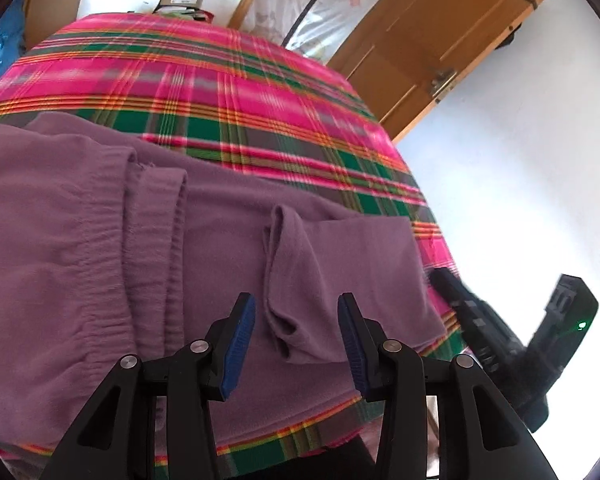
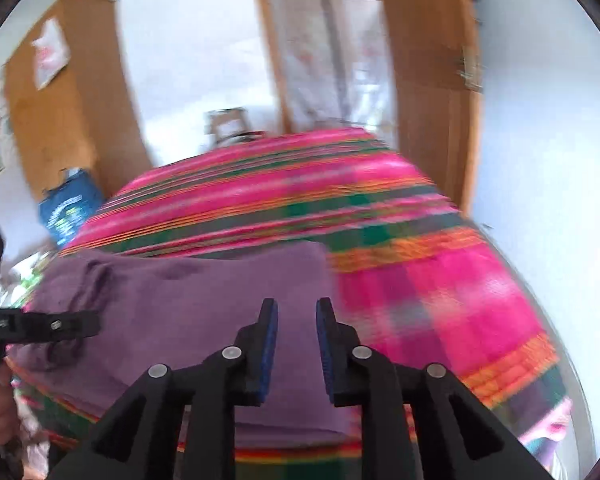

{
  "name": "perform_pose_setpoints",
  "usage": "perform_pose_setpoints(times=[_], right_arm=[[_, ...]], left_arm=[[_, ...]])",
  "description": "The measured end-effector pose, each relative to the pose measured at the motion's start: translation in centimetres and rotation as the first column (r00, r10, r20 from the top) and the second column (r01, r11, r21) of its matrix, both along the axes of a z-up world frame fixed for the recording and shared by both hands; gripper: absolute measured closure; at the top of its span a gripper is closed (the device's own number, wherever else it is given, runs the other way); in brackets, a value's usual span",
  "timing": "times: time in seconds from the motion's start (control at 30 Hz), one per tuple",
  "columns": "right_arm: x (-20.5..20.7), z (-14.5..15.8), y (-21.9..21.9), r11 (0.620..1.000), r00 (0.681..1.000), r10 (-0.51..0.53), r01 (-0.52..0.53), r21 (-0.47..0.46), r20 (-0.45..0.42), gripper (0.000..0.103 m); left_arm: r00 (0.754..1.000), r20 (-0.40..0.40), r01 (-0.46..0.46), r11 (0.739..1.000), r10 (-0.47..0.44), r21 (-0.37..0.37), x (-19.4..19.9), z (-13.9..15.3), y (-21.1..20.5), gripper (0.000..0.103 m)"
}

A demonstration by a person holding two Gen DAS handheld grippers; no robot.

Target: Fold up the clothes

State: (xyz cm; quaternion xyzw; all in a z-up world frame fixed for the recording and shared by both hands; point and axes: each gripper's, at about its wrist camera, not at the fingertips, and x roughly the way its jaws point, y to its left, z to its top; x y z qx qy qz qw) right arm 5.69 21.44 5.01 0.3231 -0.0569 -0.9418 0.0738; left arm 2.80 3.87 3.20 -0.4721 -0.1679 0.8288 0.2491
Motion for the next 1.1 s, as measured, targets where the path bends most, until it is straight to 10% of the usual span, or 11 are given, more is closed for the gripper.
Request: perform_pose_setpoints(times=[0.27,1.1], right_arm=[[-1.9,-2.3,-7.3,0.977,0.973,0.212,-0.213,-0.003,0.088,0.081],[-0.8,-2.6,-12.2,0.952,0.950,0.288,-0.298,0.065,0.122,0.062]], left_arm=[[0.997,-0.050,-0.055,0.997,0.058,0.049,1.1,2.6,-3.0,0.058],[0.948,-0.016,-0.319,0.947,0.319,0.030,2.2,1.2,-14.7,0.058]])
